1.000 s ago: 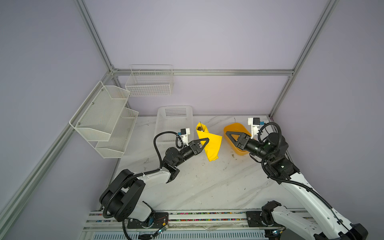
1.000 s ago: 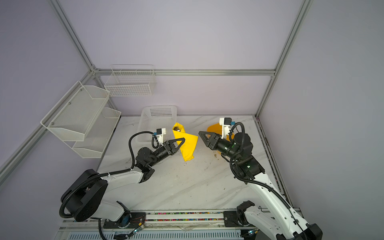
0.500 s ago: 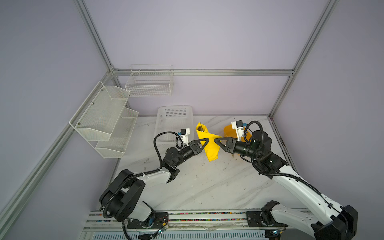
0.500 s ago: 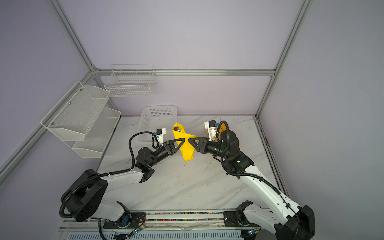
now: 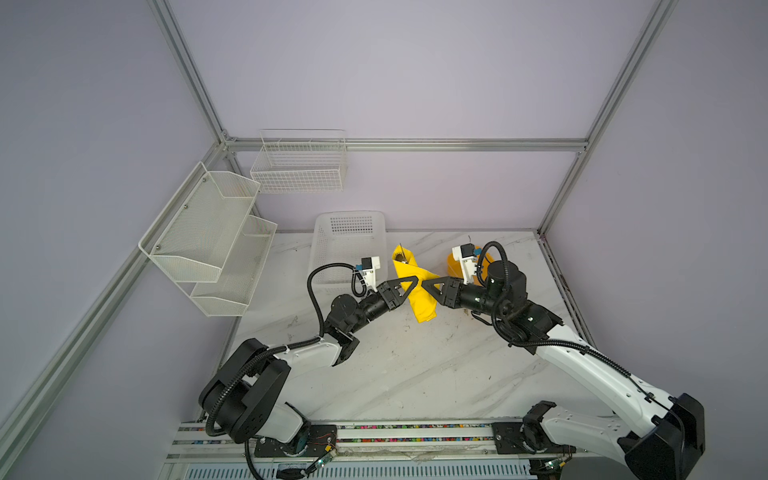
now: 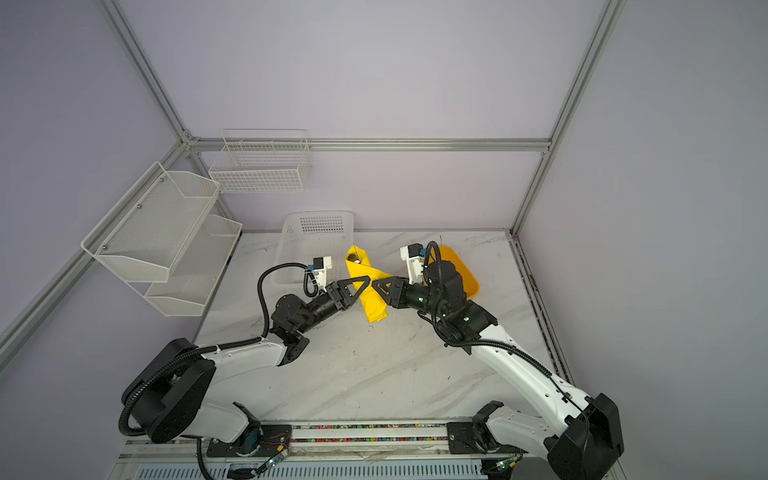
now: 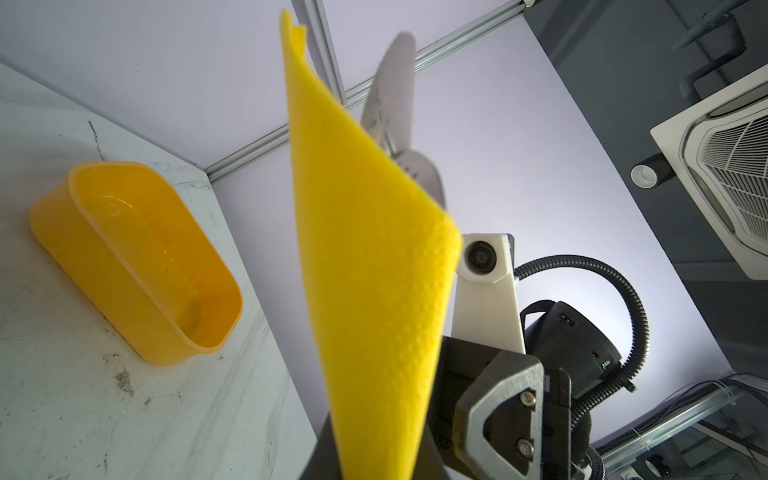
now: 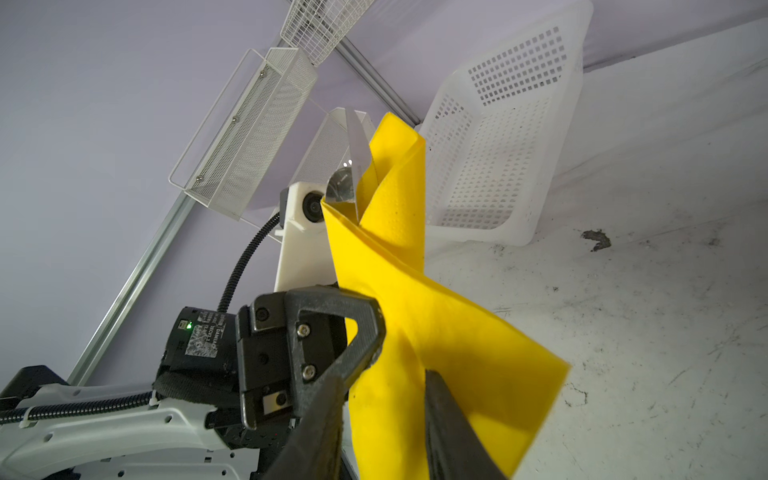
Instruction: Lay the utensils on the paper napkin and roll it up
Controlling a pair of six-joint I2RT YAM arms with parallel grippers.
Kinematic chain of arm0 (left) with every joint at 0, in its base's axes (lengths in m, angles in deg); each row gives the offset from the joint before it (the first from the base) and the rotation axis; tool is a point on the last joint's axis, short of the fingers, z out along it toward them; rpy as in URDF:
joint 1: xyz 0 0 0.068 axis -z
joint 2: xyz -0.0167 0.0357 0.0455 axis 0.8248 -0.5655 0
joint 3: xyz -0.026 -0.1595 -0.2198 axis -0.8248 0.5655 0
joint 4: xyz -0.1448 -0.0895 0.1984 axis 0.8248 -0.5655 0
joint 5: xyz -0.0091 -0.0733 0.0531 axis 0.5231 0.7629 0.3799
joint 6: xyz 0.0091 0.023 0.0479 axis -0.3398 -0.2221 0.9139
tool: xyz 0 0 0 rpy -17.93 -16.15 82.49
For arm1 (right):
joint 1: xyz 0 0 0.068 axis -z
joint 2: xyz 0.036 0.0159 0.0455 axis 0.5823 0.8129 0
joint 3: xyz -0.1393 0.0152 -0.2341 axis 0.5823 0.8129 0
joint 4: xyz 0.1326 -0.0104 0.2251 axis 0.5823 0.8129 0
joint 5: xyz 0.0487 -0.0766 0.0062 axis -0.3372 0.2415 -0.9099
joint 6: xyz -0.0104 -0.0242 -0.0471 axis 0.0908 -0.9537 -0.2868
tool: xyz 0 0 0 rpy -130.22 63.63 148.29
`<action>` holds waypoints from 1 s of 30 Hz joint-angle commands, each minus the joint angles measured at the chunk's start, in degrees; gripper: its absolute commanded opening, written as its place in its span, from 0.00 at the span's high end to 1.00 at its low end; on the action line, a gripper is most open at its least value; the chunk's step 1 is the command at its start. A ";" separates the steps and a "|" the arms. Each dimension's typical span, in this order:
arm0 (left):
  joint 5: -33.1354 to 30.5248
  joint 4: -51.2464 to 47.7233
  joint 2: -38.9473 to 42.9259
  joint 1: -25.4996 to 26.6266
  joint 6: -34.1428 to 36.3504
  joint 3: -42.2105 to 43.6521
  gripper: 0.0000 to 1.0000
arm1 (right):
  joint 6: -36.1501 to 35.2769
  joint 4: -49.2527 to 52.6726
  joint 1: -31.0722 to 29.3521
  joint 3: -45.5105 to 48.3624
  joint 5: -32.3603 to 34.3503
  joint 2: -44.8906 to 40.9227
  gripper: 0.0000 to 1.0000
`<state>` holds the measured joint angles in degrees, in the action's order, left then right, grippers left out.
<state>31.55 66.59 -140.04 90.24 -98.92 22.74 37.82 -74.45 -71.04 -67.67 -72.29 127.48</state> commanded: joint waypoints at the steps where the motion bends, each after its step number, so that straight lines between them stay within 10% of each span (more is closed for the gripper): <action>1: 0.85 3.48 1.55 -0.31 0.90 -1.82 0.94 | -1.77 1.32 -0.35 -0.65 1.54 -0.04 0.64; 30: 1.77 2.24 2.12 -0.31 1.08 -2.70 0.94 | -2.88 -0.40 -0.33 0.67 -13.24 4.53 0.67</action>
<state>32.73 65.69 -140.04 90.18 -98.92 22.74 36.18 -74.16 -71.04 -67.63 -81.67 131.11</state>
